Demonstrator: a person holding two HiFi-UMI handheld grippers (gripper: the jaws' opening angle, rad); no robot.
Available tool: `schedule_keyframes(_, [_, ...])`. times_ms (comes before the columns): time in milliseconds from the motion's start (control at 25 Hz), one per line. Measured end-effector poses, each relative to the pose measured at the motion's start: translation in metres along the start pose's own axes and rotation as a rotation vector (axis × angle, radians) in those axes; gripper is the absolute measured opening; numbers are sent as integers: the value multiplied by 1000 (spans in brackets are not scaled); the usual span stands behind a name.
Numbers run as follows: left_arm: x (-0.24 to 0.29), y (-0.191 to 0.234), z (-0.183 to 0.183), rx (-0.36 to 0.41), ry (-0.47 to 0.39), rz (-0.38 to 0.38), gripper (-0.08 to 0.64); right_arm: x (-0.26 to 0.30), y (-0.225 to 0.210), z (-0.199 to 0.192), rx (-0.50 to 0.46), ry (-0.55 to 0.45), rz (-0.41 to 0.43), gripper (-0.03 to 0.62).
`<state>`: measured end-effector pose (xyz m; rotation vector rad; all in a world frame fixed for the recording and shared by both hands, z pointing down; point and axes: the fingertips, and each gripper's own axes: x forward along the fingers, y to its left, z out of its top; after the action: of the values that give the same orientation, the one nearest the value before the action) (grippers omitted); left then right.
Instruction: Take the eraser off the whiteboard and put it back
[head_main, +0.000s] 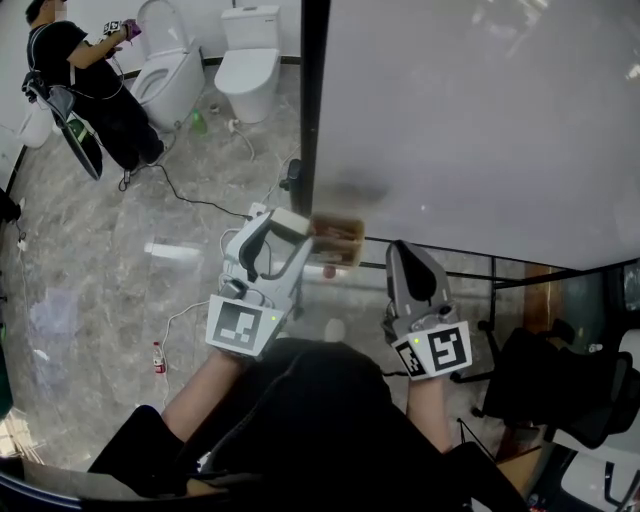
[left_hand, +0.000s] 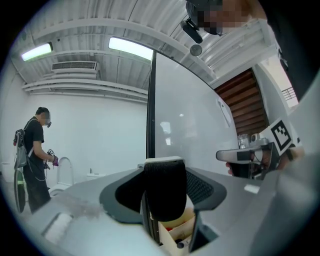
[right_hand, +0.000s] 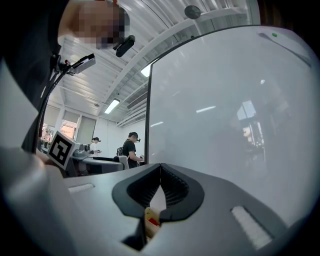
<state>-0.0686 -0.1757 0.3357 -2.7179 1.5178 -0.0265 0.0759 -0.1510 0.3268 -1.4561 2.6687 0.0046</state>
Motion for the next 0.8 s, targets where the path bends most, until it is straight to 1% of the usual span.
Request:
schedule_keyframes(440, [-22, 11, 9, 2, -39, -46, 249, -8, 16, 2, -9, -6, -52, 9])
schedule_keyframes(680, [-23, 9, 13, -29, -61, -73, 252, -11, 20, 3, -15, -6, -69, 11])
schedule_keyframes(800, [-23, 9, 13, -31, -62, -77, 252, -11, 20, 3, -17, -5, -75, 9])
